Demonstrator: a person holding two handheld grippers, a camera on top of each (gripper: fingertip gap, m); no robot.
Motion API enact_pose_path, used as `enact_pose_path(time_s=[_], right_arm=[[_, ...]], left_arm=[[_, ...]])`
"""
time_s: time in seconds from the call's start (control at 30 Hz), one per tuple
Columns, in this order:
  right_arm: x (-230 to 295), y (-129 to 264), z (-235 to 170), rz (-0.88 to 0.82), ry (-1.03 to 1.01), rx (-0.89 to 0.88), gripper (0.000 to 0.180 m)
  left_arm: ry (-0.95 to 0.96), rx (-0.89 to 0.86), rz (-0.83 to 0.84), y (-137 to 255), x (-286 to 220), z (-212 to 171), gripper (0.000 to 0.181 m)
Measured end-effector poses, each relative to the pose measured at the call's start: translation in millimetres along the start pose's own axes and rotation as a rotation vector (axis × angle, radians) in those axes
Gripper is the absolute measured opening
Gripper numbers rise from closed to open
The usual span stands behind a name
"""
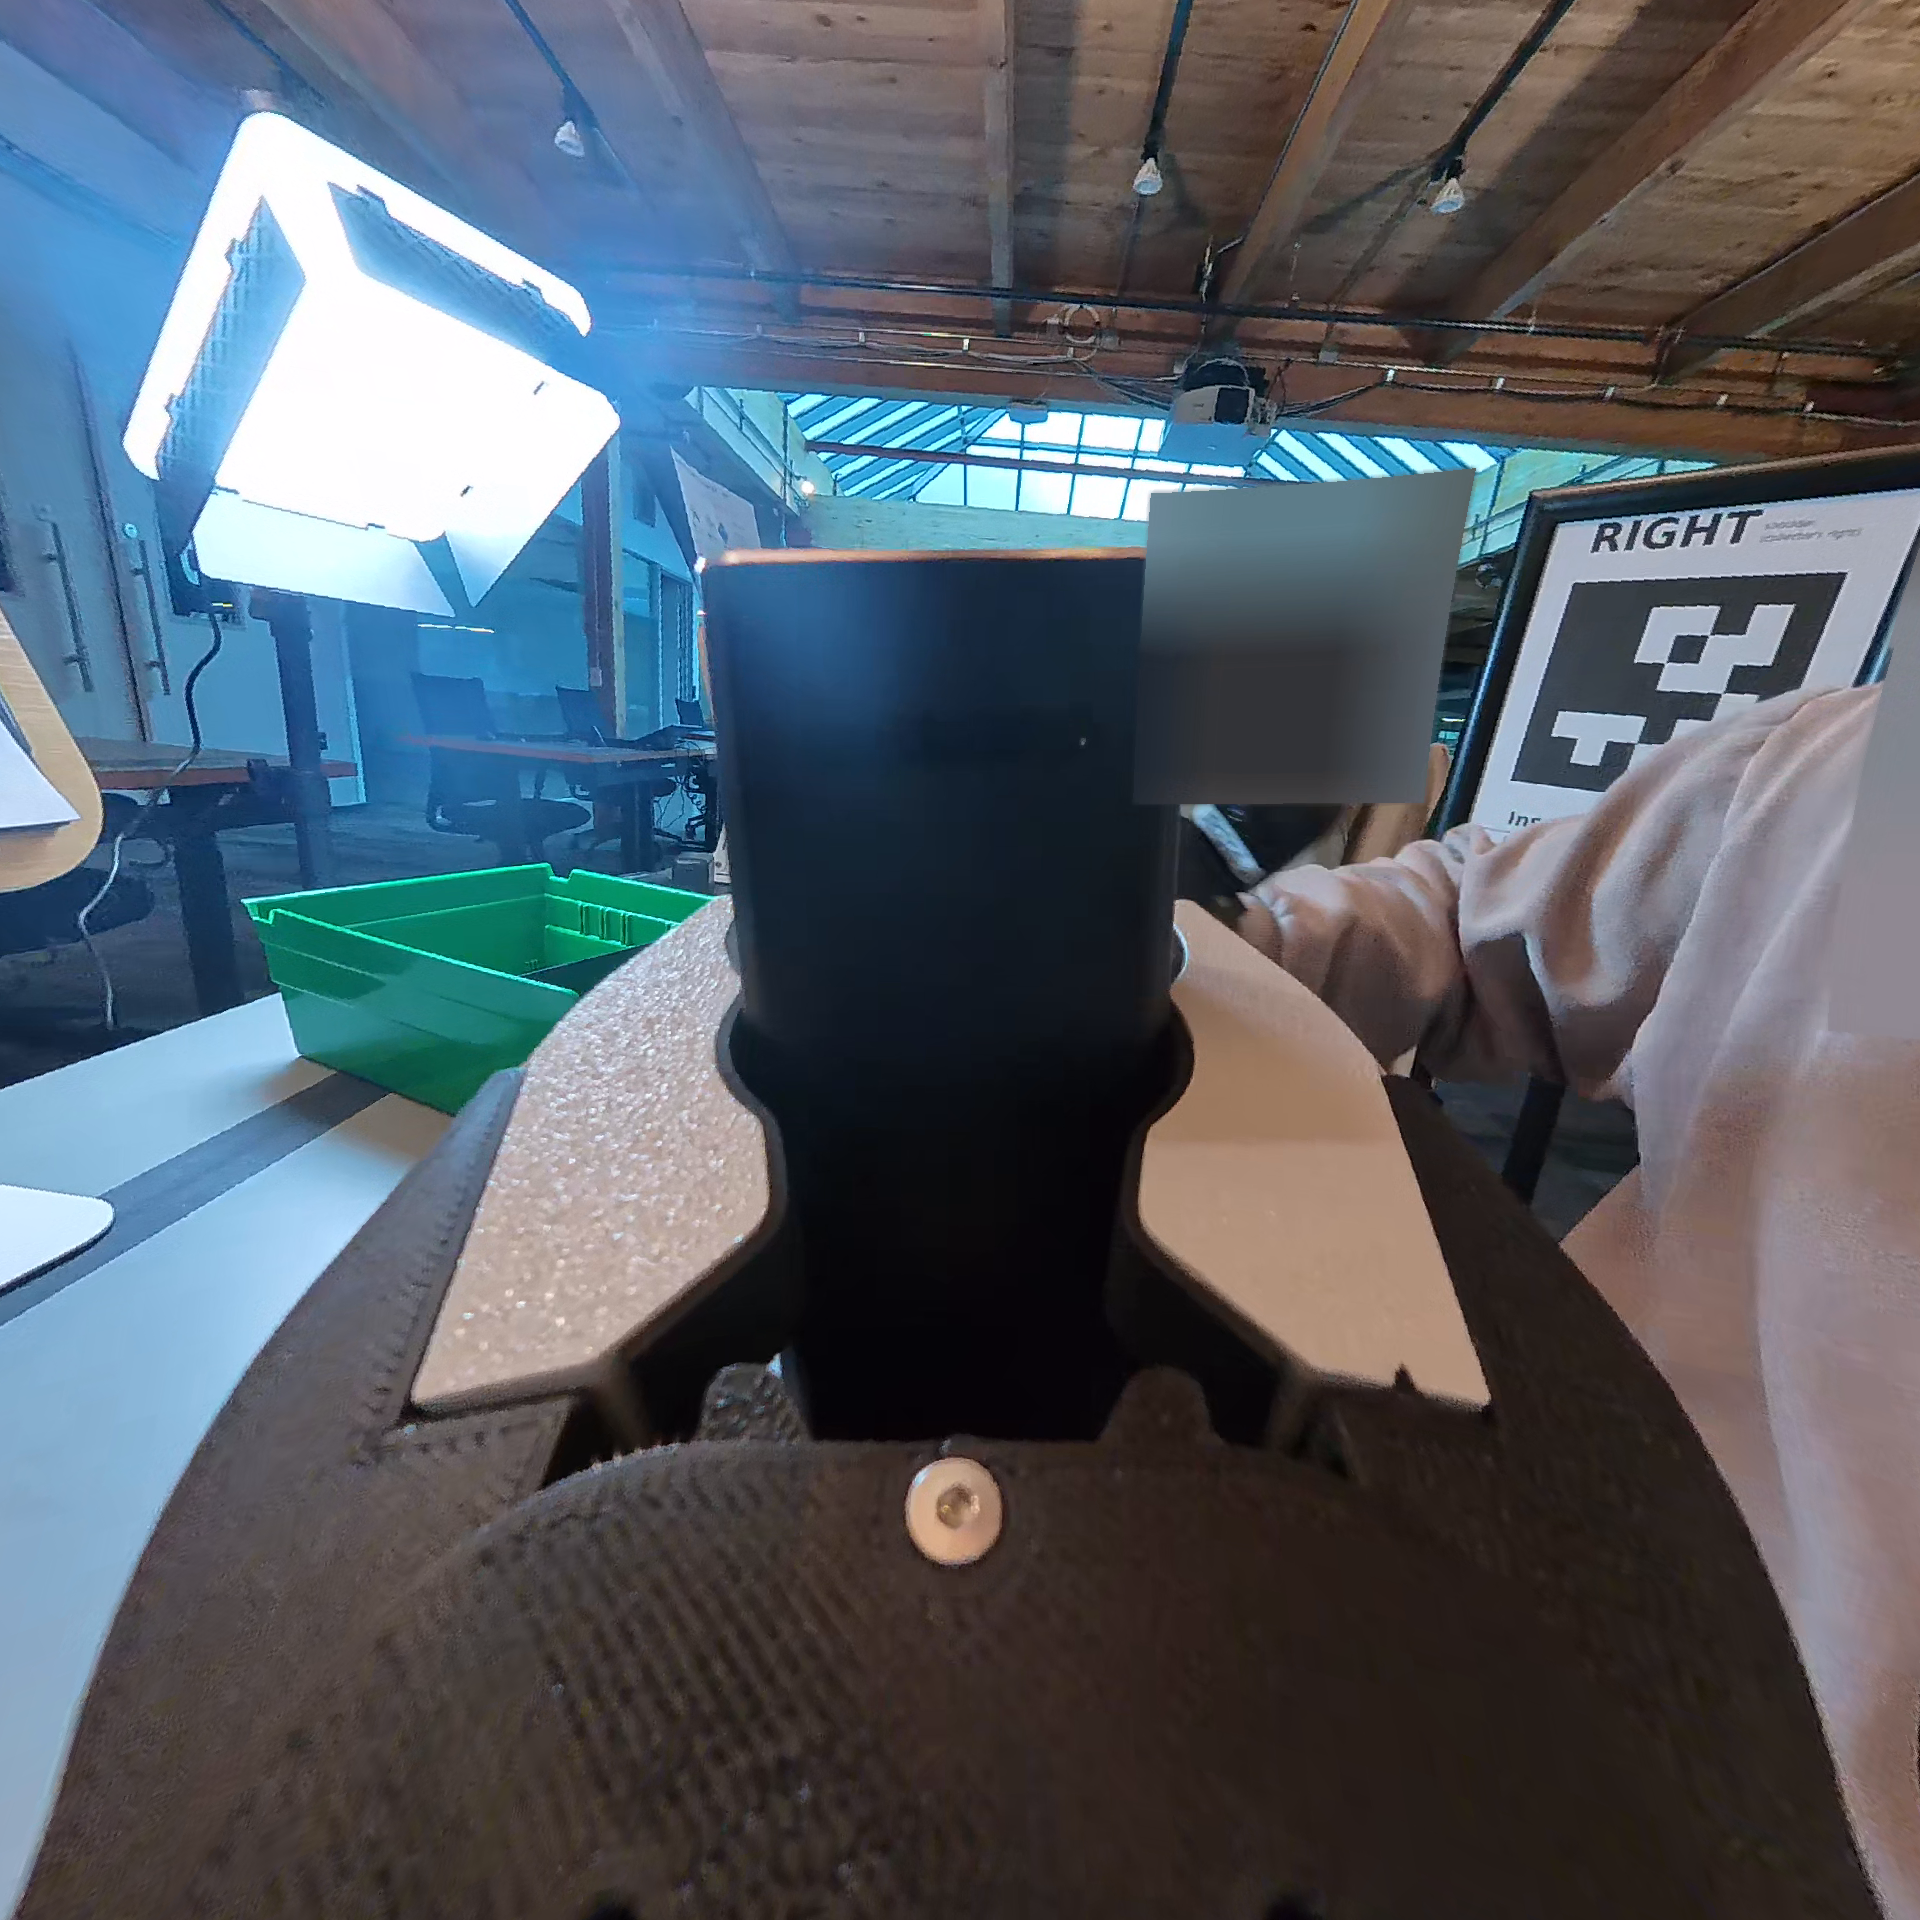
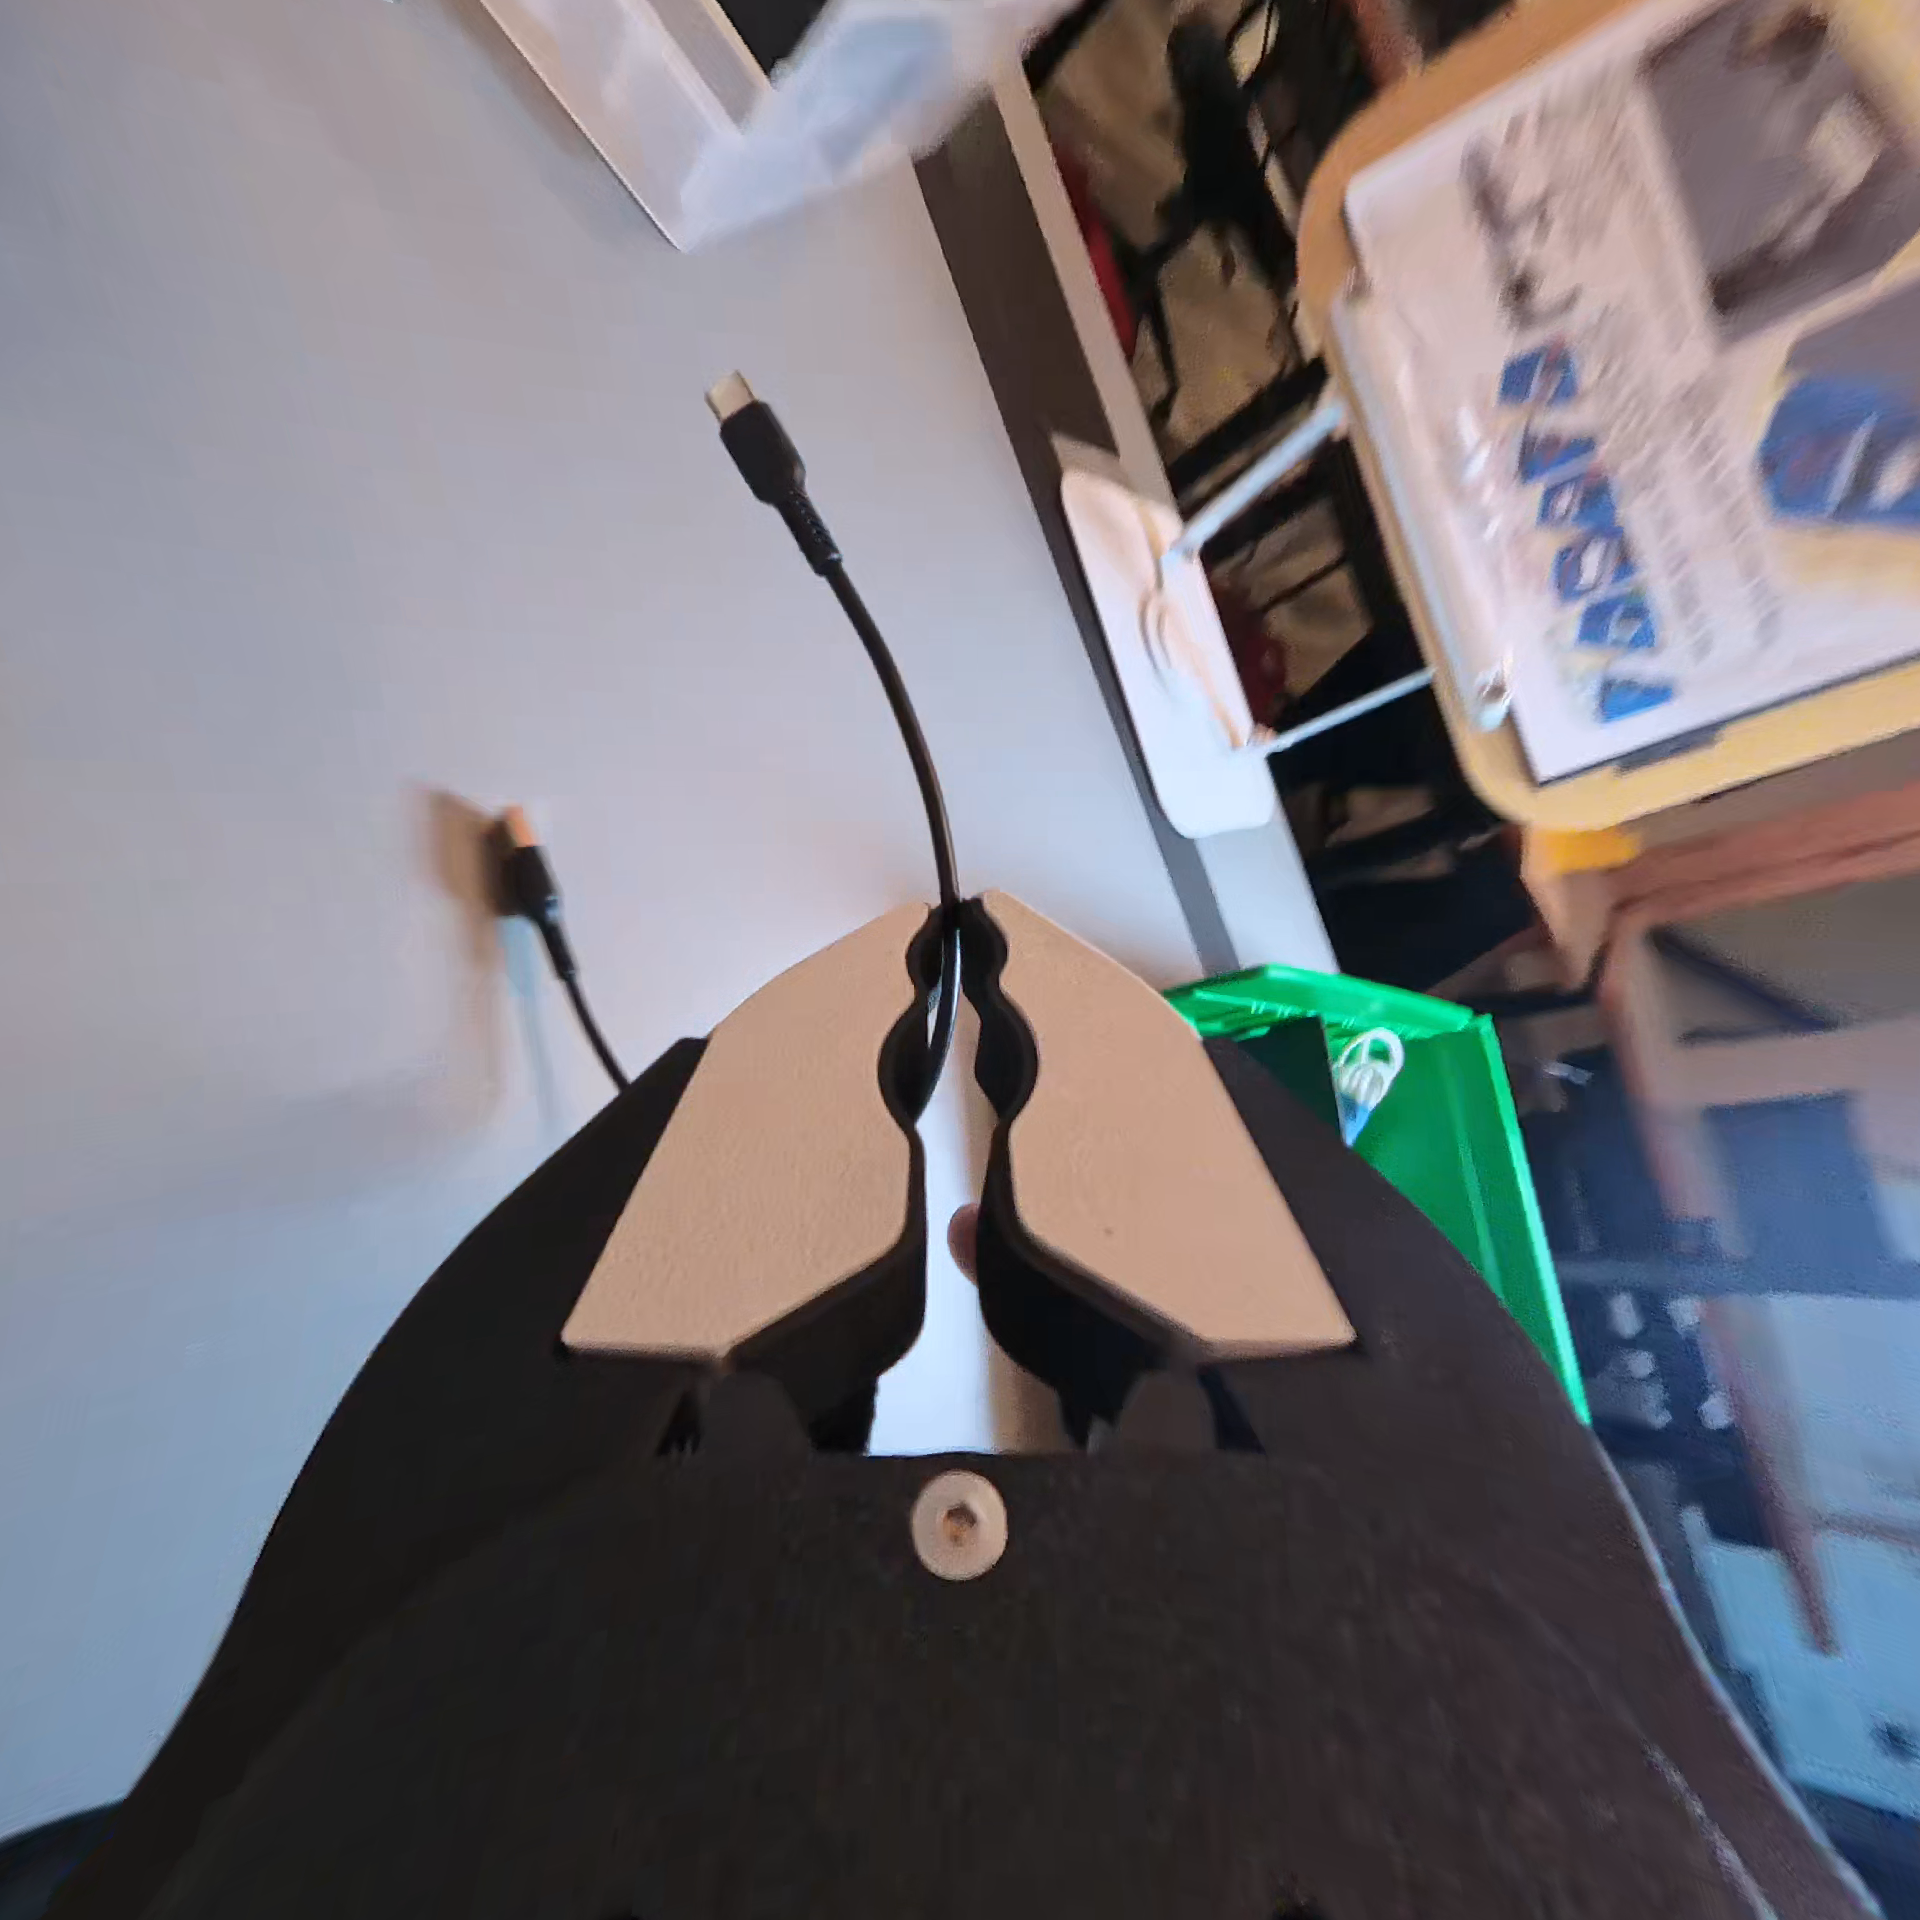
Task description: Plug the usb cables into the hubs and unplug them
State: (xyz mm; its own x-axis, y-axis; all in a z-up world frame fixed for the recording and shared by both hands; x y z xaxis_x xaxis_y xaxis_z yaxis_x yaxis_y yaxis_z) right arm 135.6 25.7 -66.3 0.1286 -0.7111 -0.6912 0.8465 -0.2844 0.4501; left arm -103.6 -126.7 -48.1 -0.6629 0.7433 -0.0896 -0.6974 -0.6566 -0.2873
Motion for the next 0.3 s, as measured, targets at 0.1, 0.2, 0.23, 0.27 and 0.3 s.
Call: enact_pose_path(time_s=[0.1,0.2,0.23,0.27,0.3], right_arm=[[41,29,7,-0.033,0.122,-0.078,0.003],[83,51,10,0.009,0.196,-0.154,0.004],[96,56,9,0.050,0.208,-0.167,0.004],[108,59,7,0.090,0.211,-0.161,0.004],[119,60,3,0.151,0.211,-0.146,0.004]], left_arm=[[0.001,0.003,-0.005,-2,-2,-1,0.072],[0.003,0.013,-0.009,-5,-3,-3,0.072],[0.004,0.016,-0.010,-6,-3,-4,0.072],[0.006,0.018,-0.011,-6,-3,-4,0.072],[0.008,0.019,-0.012,-7,-3,-5,0.072]])
Point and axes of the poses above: each gripper's, where its closed fingertips meet, y back along the fingers, z out of its top, x = y × z across the jaws, the point moved 9 cm from there along y, back along the fingers, and after that the axes turned 1 degree about x, right-handed, at the moved point
